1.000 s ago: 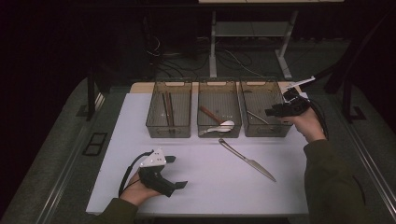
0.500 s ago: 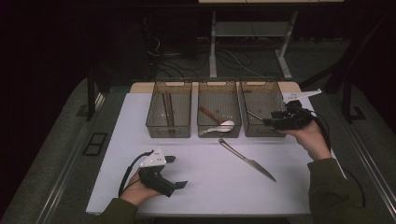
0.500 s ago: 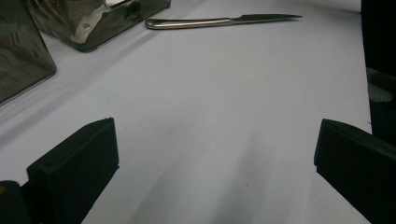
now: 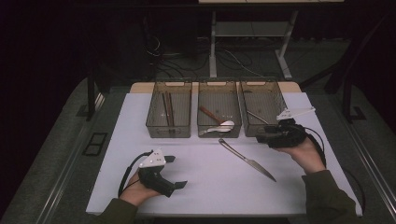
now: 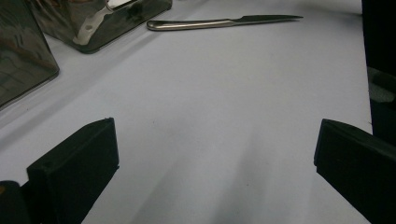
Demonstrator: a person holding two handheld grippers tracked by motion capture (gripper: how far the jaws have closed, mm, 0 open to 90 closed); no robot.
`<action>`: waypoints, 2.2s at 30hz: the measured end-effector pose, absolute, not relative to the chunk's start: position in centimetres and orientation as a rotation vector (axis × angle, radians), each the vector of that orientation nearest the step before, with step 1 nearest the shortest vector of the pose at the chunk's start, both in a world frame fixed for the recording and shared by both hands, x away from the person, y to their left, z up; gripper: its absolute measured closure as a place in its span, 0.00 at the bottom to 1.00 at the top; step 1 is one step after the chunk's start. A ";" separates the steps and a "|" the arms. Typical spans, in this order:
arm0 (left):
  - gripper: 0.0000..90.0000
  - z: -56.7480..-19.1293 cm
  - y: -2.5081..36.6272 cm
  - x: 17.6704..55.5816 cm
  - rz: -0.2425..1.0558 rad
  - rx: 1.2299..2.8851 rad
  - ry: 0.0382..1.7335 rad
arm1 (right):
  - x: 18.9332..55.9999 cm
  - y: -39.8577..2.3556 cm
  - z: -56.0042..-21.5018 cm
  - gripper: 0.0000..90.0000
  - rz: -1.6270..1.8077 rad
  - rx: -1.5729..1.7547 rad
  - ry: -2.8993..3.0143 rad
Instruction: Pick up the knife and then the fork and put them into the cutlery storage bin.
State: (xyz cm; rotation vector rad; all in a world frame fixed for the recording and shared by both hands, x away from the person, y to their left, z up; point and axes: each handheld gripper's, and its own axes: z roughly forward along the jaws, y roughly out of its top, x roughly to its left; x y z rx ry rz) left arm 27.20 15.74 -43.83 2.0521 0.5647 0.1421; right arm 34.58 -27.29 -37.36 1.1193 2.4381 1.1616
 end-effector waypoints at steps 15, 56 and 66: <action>0.00 -43.8 15.8 27.2 0.139 2.047 0.567 | 34.5 -24.4 -39.3 0.53 0.979 1.070 2.613; 0.00 -43.9 15.7 27.3 0.130 2.051 0.564 | 38.2 -15.7 -41.9 0.84 0.190 0.845 2.984; 0.00 -43.9 15.7 27.2 0.131 2.052 0.561 | 38.6 -15.2 -41.9 0.89 0.131 0.905 2.992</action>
